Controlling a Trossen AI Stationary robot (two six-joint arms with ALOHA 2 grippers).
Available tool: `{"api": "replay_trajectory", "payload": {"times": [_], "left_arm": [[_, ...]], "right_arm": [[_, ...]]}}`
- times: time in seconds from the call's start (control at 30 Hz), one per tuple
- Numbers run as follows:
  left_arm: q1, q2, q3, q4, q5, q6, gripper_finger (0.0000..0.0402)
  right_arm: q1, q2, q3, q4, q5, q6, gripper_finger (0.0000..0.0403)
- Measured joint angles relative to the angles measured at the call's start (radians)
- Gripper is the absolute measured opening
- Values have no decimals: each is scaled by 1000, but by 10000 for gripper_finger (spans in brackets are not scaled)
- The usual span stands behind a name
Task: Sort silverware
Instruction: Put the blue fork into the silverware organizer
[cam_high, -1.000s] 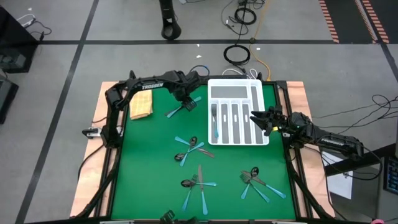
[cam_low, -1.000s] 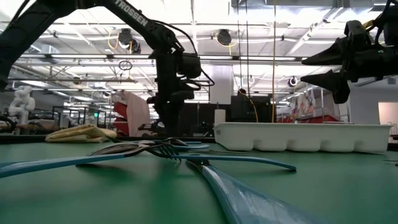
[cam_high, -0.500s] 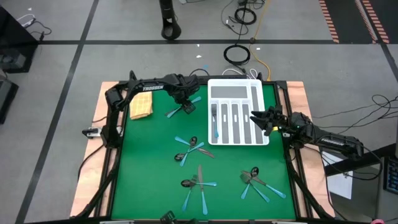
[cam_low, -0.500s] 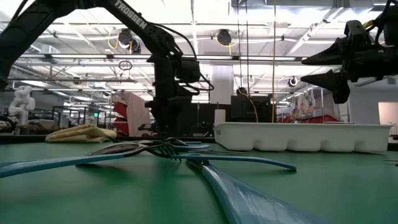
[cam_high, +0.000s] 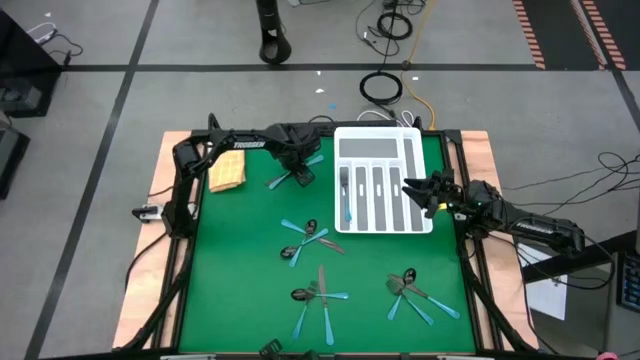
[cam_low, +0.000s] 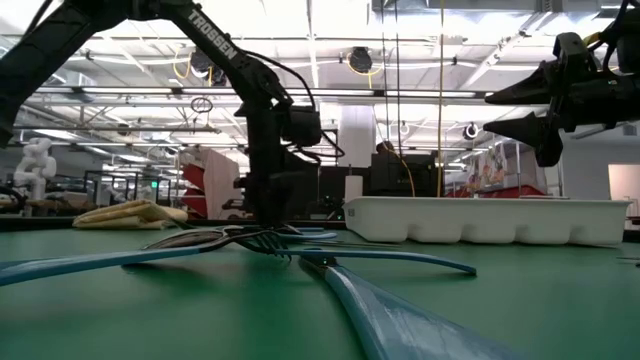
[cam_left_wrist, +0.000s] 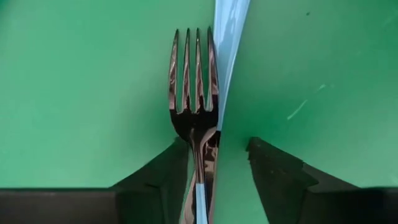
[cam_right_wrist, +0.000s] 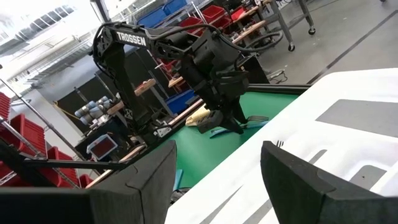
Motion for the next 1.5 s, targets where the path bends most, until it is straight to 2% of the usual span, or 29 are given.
{"api": "replay_trajectory", "payload": {"times": [0.33, 0.43, 0.97, 1.3, 1.5], "left_arm": [[0, -1, 34, -36, 0, -5, 32], [0, -1, 37, -34, 0, -6, 7], [-3, -1, 37, -45, 11, -16, 6], [-4, -1, 37, 19, 26, -31, 77], [-4, -1, 37, 37, 26, -26, 100]], "right_arm": [[0, 0, 0, 0, 2, -2, 219], [0, 0, 0, 0, 2, -2, 219], [0, 0, 0, 0, 1, 0, 219], [0, 0, 0, 0, 1, 0, 219], [0, 0, 0, 0, 1, 0, 219]]}}
